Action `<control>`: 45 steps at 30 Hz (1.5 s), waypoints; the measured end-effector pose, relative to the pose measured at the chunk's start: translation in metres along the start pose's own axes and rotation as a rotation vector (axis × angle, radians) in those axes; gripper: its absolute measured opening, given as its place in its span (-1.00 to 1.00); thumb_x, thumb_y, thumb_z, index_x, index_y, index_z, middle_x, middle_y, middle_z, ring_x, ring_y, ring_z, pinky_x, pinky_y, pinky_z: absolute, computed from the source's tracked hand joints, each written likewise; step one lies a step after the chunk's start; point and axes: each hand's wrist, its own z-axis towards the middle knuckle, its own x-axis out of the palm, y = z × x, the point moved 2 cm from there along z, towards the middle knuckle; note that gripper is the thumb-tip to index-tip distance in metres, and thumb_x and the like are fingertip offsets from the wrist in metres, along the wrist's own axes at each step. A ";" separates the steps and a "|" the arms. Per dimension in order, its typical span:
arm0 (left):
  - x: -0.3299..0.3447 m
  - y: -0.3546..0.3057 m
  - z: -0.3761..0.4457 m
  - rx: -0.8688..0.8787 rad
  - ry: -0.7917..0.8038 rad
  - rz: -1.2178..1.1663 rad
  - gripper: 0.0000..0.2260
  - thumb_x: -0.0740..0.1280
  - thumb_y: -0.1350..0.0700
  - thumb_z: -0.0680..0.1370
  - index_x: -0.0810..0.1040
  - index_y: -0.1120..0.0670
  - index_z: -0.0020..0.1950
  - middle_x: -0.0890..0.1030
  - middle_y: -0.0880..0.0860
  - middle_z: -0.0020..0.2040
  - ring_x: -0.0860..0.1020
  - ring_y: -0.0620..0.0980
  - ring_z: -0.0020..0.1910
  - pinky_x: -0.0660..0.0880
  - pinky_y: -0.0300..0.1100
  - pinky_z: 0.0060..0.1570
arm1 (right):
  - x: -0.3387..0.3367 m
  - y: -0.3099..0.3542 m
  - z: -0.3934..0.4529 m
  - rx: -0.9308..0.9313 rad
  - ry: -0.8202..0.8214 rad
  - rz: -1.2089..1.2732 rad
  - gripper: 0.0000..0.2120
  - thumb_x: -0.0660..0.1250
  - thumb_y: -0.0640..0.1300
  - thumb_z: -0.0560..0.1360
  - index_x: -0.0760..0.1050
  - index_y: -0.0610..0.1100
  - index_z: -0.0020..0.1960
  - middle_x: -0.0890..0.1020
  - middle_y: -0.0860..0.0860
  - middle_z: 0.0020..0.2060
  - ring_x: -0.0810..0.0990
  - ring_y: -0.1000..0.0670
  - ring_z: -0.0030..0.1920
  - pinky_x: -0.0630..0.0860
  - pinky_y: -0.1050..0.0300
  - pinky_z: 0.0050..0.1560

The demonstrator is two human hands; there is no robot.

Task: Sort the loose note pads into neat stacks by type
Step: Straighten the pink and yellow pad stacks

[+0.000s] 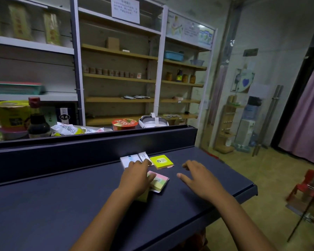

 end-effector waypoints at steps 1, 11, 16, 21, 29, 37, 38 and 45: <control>0.004 0.002 0.001 -0.013 -0.009 0.000 -0.61 0.21 -0.15 0.60 0.37 -0.04 0.38 0.55 0.06 0.21 0.42 0.09 0.25 0.46 -0.04 0.09 | 0.003 -0.003 0.003 -0.008 -0.002 0.011 -0.58 0.19 0.23 0.58 0.38 -0.01 0.31 0.49 0.06 0.24 0.46 0.02 0.27 0.46 0.04 0.25; 0.015 -0.004 0.004 -0.064 -0.047 -0.168 -0.66 0.34 -0.06 0.52 0.46 -0.15 0.29 0.61 -0.06 0.18 0.53 0.01 0.17 0.50 -0.08 0.07 | 0.018 -0.017 0.021 -0.050 -0.001 0.083 -0.61 0.22 0.21 0.58 0.38 0.01 0.29 0.48 0.08 0.25 0.46 0.04 0.27 0.46 0.06 0.23; 0.011 0.000 0.005 -0.171 -0.045 -0.524 -0.62 0.47 0.13 0.43 0.54 -0.06 0.23 0.62 -0.07 0.04 0.59 -0.10 -0.01 0.56 -0.16 0.00 | 0.022 -0.013 0.031 -0.079 -0.022 0.120 -0.63 0.22 0.21 0.57 0.39 0.04 0.28 0.48 0.11 0.22 0.46 0.07 0.26 0.47 0.07 0.22; -0.002 0.009 0.005 -0.280 -0.085 -0.862 -0.70 0.47 0.30 0.42 0.65 0.08 0.13 0.68 0.08 0.00 0.64 -0.01 -0.06 0.59 -0.13 -0.10 | 0.023 -0.003 0.045 -0.126 -0.021 0.141 -0.69 0.24 0.19 0.58 0.41 0.03 0.20 0.50 0.10 0.15 0.47 0.06 0.23 0.48 0.07 0.19; -0.019 0.016 0.003 -0.397 -0.289 -1.427 -0.79 0.33 0.37 0.54 0.57 0.17 0.13 0.65 0.15 0.04 0.67 0.12 -0.02 0.62 -0.13 -0.15 | 0.023 0.005 0.056 -0.152 -0.023 0.174 -0.69 0.25 0.15 0.59 0.43 -0.02 0.22 0.51 0.08 0.16 0.48 0.06 0.21 0.48 0.06 0.20; -0.021 0.025 0.006 -0.504 -0.400 -1.692 -0.78 0.34 0.36 0.53 0.48 0.26 0.17 0.64 0.27 0.08 0.70 0.09 -0.08 0.64 -0.20 -0.19 | 0.041 0.003 0.066 -0.102 0.018 0.179 -0.69 0.27 0.12 0.58 0.42 -0.02 0.23 0.52 0.09 0.17 0.50 0.06 0.19 0.51 0.03 0.17; -0.019 0.025 0.007 -0.510 -0.402 -1.709 -0.76 0.35 0.36 0.53 0.47 0.28 0.18 0.65 0.27 0.07 0.70 0.09 -0.08 0.65 -0.20 -0.17 | 0.044 0.003 0.068 -0.087 0.016 0.173 -0.69 0.27 0.12 0.58 0.42 -0.02 0.23 0.52 0.08 0.17 0.50 0.05 0.18 0.52 0.03 0.15; -0.015 0.023 0.009 -0.483 -0.415 -1.708 -0.76 0.37 0.37 0.51 0.48 0.31 0.17 0.66 0.27 0.05 0.69 0.14 0.01 0.65 -0.15 -0.04 | 0.059 0.008 0.084 0.052 -0.027 0.049 -0.61 0.25 0.19 0.56 0.40 -0.09 0.19 0.50 -0.02 0.17 0.47 -0.04 0.20 0.48 0.06 0.07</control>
